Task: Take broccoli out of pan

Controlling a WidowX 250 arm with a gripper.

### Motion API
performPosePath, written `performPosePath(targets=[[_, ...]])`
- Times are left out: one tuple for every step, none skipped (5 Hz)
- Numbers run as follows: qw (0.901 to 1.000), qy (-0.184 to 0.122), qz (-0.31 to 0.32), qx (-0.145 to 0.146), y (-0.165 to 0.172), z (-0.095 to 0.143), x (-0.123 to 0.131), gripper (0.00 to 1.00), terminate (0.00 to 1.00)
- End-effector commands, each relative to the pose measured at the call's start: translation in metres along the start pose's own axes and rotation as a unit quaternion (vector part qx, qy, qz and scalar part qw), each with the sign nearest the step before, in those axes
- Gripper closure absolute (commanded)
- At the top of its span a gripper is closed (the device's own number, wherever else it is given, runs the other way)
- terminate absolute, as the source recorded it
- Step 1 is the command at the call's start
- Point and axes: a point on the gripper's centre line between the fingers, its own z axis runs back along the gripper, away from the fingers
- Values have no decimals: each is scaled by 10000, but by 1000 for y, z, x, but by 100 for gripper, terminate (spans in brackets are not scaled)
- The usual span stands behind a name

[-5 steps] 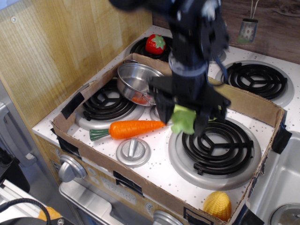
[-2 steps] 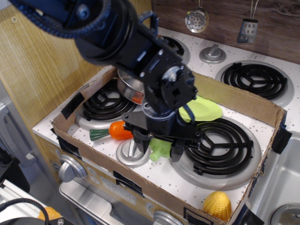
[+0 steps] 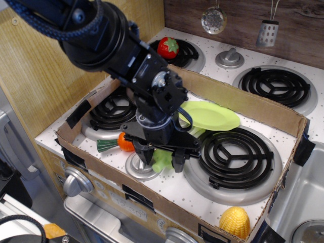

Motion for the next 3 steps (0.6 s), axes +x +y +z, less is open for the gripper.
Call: performPosePath(targets=[[9998, -111, -158, -10, -2, 9, 19, 0, 0], [9996, -34, -215, 164, -3, 23, 26, 0, 0], [9988, 147, -190, 415, -3, 51, 39, 0, 0]])
